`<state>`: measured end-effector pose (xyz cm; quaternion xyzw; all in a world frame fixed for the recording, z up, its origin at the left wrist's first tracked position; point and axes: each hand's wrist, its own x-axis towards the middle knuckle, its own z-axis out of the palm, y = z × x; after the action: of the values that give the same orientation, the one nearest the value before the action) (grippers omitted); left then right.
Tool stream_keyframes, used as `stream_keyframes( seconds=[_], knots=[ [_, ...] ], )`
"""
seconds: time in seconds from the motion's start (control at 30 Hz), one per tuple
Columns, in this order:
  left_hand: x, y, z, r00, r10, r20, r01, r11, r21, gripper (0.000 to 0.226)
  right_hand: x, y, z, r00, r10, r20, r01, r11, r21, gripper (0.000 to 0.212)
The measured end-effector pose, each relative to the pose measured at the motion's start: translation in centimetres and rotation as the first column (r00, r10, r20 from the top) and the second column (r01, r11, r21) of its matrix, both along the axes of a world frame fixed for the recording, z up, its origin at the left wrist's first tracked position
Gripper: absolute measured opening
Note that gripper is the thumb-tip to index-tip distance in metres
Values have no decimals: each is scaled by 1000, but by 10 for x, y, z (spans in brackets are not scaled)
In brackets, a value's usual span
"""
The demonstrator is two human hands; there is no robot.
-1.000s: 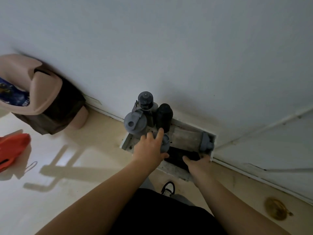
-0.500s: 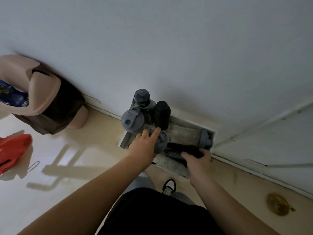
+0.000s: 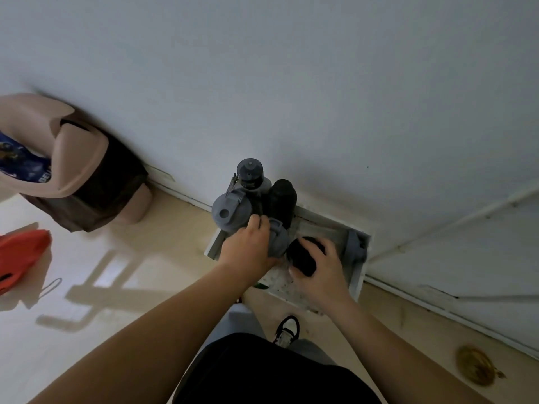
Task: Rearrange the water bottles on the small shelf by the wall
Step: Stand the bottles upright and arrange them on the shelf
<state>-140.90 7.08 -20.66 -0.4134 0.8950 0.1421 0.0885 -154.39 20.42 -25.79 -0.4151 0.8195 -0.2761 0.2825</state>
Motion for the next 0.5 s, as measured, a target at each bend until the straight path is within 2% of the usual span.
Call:
stream_keyframes(
  seconds=[0.13, 0.2, 0.4, 0.5],
  knots=[
    [-5, -7, 5, 999, -44, -16, 43, 998, -55, 83, 0, -6, 2, 999, 31, 21, -33, 998, 57, 86],
    [-5, -11, 6, 998, -52, -31, 50, 997, -58, 77, -2, -6, 3, 999, 17, 44, -20, 999, 50, 90],
    [0, -8, 8, 999, -36, -30, 35, 999, -32, 64, -20, 4, 8, 985, -37, 167, 32, 999, 37, 87],
    [-1, -4, 22, 999, -47, 3, 47, 991, -125, 68, -31, 8, 12, 969, -103, 223, 107, 994, -5, 68]
  ],
)
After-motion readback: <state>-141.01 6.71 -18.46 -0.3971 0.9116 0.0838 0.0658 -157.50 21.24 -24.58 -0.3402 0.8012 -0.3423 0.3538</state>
